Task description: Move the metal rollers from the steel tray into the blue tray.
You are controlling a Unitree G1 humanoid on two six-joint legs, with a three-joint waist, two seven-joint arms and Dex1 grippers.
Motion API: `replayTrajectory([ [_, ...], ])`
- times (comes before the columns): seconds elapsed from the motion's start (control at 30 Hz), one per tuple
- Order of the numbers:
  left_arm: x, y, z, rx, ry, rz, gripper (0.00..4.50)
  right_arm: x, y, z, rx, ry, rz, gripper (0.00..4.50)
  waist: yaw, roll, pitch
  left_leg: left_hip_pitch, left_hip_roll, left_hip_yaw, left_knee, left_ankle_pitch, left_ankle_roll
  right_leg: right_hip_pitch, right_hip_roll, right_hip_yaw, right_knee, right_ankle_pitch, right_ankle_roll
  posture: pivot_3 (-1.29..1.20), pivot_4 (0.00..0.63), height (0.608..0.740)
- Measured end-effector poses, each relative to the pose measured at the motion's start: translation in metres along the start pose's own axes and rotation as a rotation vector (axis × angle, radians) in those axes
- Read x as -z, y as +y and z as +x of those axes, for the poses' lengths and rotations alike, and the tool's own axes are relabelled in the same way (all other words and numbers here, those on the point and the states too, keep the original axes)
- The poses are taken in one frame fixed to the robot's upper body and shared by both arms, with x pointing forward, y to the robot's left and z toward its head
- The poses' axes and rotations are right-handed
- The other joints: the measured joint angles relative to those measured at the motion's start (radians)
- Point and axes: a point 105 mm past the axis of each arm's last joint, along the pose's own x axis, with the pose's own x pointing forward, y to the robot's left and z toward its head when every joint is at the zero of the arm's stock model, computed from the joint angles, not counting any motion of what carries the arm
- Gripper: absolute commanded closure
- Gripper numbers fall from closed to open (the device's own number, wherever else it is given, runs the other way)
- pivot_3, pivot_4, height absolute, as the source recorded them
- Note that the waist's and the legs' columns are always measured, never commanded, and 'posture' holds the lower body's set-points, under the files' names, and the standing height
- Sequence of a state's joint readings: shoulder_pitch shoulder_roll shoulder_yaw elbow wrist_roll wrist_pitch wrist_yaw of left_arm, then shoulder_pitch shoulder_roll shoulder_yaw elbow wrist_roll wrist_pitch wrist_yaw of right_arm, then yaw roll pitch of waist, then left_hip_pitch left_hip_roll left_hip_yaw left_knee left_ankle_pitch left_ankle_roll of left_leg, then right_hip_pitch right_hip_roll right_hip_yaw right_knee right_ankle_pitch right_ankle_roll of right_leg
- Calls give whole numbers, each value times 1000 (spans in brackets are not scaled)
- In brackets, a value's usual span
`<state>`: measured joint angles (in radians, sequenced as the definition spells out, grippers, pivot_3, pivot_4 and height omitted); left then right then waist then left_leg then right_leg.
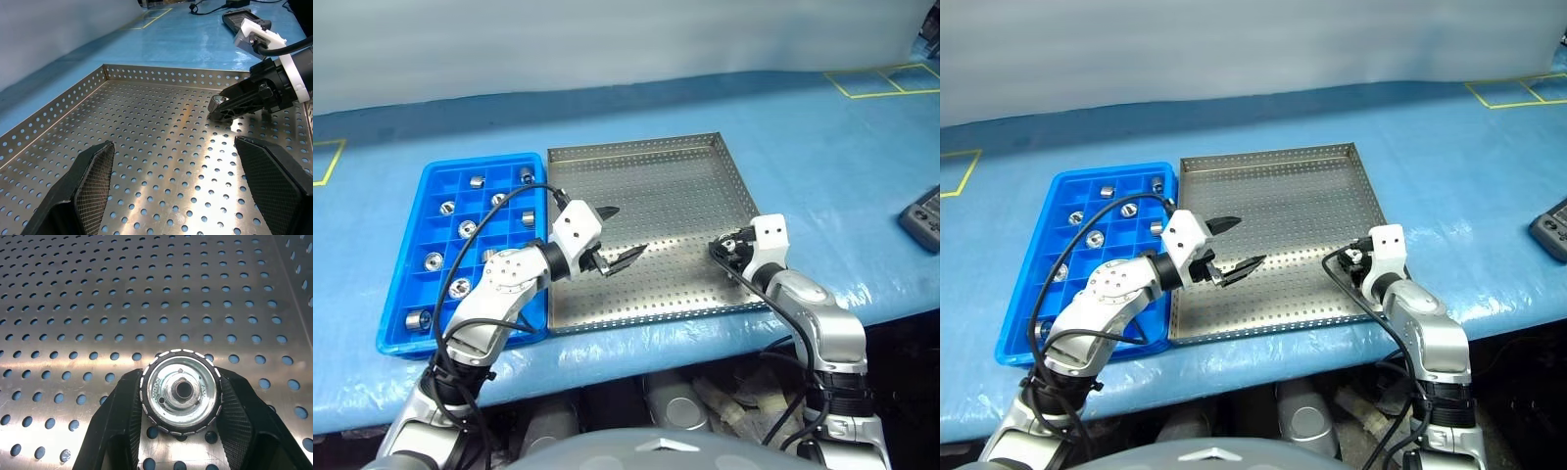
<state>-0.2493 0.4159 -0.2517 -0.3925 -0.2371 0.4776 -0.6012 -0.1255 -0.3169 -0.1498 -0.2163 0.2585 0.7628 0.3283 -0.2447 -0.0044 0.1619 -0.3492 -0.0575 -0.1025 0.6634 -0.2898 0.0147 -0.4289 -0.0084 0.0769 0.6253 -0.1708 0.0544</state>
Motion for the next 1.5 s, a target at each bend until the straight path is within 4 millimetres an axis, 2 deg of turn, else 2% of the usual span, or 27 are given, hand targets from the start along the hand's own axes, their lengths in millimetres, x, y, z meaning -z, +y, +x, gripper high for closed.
replayTrajectory([
  [0.1,0,3,-3,-20,-1,-3,209,-11,13,2,-45,-31,-31,2759,0,0,0,0,0,0,0,0,0,0,0,1,0,0,0,-227,150,740],
  [0.23,8,8,-23,-90,28,-17,209,-41,52,7,-195,-123,-92,2759,0,0,1,1,2,0,-1,0,0,-1,2,2,0,0,0,-182,150,740],
  [0.3,13,12,-36,-140,56,-27,209,-50,74,8,-279,-157,-115,2759,12,0,1,1,2,-1,-1,0,0,-1,2,1,1,0,0,-136,150,740],
  [0.47,28,28,-89,-329,137,-66,209,-67,136,13,-519,-206,-167,2759,50,-2,3,1,2,-2,-2,0,-1,-2,0,0,0,0,-1,-55,150,740],
  [0.63,28,38,-133,-511,189,-63,209,-67,181,21,-685,-194,-200,2759,128,-5,4,0,2,-6,-2,-2,-2,-3,-2,-4,-1,-1,-3,24,150,740],
  [0.73,31,35,-149,-572,224,-70,209,-62,200,24,-756,-175,-217,2759,169,-6,5,-1,2,-9,-2,-2,-3,-3,-5,-7,-1,-2,-5,59,150,740],
  [0.97,29,24,-154,-615,224,-83,209,-38,227,31,-867,-104,-236,2759,223,-6,6,-1,1,-12,-2,-3,-5,-2,-6,-11,0,-4,-7,112,150,740],
  [1.37,30,21,-147,-620,217,-97,209,-35,232,36,-885,-94,-227,2759,233,-6,6,-1,2,-14,-3,-2,-7,-2,-4,-13,0,-5,-10,110,150,740],
  [1.5,29,21,-145,-613,211,-95,209,-35,234,34,-911,-93,-222,1406,233,-6,6,-1,3,-15,-3,-2,-7,-2,-4,-13,0,-5,-10,106,150,740],
])
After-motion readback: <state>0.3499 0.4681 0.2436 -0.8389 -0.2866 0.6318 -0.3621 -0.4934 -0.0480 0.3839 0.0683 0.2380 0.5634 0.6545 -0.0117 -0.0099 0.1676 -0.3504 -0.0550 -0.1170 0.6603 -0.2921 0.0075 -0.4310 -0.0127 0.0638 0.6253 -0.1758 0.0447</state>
